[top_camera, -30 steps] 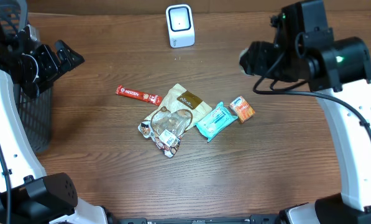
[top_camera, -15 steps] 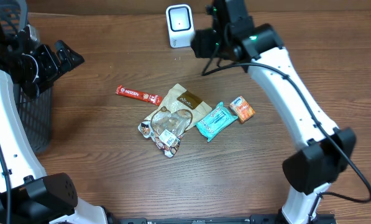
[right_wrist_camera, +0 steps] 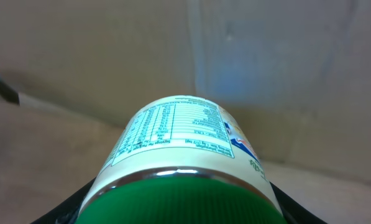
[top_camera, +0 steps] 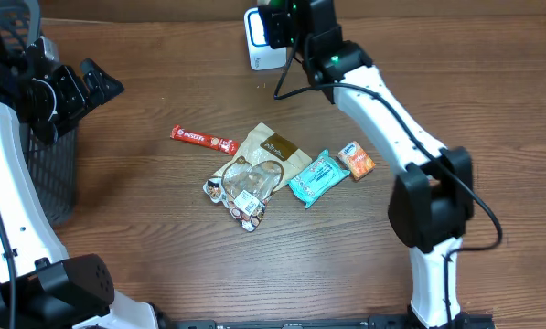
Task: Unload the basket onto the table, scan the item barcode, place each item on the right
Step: 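Carry the jar with the right gripper toward the white scanner, then hold the jar's label in front of the scanner window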
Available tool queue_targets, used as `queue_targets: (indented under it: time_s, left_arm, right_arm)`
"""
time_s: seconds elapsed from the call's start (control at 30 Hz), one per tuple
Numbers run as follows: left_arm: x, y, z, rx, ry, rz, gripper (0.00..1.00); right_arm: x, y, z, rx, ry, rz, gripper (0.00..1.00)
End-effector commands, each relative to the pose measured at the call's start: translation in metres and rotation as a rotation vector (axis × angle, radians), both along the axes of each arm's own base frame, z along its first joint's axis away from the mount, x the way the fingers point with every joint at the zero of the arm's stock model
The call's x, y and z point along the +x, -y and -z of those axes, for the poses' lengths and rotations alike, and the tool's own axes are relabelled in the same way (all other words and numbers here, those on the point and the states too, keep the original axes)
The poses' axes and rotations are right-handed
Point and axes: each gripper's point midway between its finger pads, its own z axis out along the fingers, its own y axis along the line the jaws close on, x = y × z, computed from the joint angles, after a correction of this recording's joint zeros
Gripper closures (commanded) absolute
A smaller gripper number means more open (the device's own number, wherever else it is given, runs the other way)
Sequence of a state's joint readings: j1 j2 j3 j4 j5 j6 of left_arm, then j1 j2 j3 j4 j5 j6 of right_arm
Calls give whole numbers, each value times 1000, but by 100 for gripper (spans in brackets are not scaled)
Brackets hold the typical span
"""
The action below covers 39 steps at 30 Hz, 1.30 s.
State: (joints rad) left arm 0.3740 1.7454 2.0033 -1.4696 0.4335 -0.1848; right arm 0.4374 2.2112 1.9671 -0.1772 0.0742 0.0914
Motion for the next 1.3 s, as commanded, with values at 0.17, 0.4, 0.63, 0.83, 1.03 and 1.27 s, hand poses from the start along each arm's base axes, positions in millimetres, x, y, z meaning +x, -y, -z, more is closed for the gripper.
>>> queue_targets:
  time_s: [0.17, 0.4, 0.63, 0.83, 1.03, 1.27]
  left_arm:
    - [1, 1, 3, -6, -9, -3, 0]
    - [1, 1, 3, -6, -9, -3, 0]
    - [1, 1, 3, -6, -9, -3, 0]
    - [1, 1, 3, -6, -9, -3, 0]
    - [1, 1, 3, -6, -9, -3, 0]
    - [1, 1, 3, -6, -9, -3, 0]
  right_arm:
    - [31, -12, 12, 31, 152, 6, 96]
    - [45, 4, 24, 78, 166, 138, 96]
    - [48, -8, 41, 96, 173, 84, 96]
    - [54, -10, 75, 85, 152, 82, 96]
    - [56, -11, 102, 65, 126, 81, 96]
    - [57, -10, 102, 67, 135, 82, 96]
